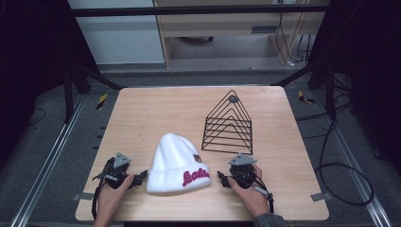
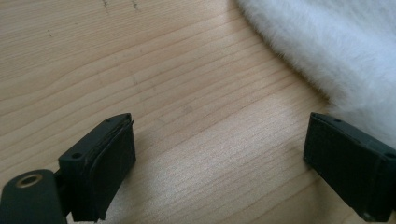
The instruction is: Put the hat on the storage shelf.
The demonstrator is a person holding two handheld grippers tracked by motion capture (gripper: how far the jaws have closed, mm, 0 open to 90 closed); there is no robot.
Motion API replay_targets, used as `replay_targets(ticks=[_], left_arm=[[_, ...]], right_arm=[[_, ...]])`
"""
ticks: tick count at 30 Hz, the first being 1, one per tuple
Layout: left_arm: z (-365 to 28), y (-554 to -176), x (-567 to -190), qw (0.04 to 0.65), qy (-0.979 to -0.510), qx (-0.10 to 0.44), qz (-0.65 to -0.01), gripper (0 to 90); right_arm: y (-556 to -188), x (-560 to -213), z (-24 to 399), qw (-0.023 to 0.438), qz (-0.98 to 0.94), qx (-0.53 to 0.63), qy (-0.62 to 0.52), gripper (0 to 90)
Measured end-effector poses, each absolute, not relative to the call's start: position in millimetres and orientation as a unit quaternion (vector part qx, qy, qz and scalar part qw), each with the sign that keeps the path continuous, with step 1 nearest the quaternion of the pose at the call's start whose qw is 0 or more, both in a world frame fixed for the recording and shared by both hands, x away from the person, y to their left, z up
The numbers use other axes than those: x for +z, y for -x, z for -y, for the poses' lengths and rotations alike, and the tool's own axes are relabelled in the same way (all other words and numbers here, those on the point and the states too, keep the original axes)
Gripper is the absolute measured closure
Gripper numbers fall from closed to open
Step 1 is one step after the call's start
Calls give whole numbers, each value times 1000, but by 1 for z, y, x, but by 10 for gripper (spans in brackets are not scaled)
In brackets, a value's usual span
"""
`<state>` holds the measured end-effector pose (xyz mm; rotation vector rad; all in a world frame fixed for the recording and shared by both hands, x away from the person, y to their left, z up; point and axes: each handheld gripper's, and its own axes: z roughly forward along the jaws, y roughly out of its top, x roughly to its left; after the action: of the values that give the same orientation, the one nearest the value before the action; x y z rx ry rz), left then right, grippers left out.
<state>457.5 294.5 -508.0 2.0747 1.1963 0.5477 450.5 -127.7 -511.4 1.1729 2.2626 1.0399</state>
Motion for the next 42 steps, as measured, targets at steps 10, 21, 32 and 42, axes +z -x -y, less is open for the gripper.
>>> replay_targets(ticks=[10, 21, 32, 42], left_arm=[[-294, -458, -508, 337, -794, 209, -460, 78], [-297, -467, -496, 342, -805, 192, -445, 113], [-262, -490, -455, 346, -826, 190, -403, 102], [-234, -520, -437, 323, -852, 169, -377, 144]], right_arm=[[-450, -511, 127, 194, -806, 371, -419, 250], [-450, -511, 127, 193, -806, 371, -419, 250], [-450, -511, 127, 194, -806, 371, -419, 250], [-450, -511, 127, 194, -806, 371, -419, 250]])
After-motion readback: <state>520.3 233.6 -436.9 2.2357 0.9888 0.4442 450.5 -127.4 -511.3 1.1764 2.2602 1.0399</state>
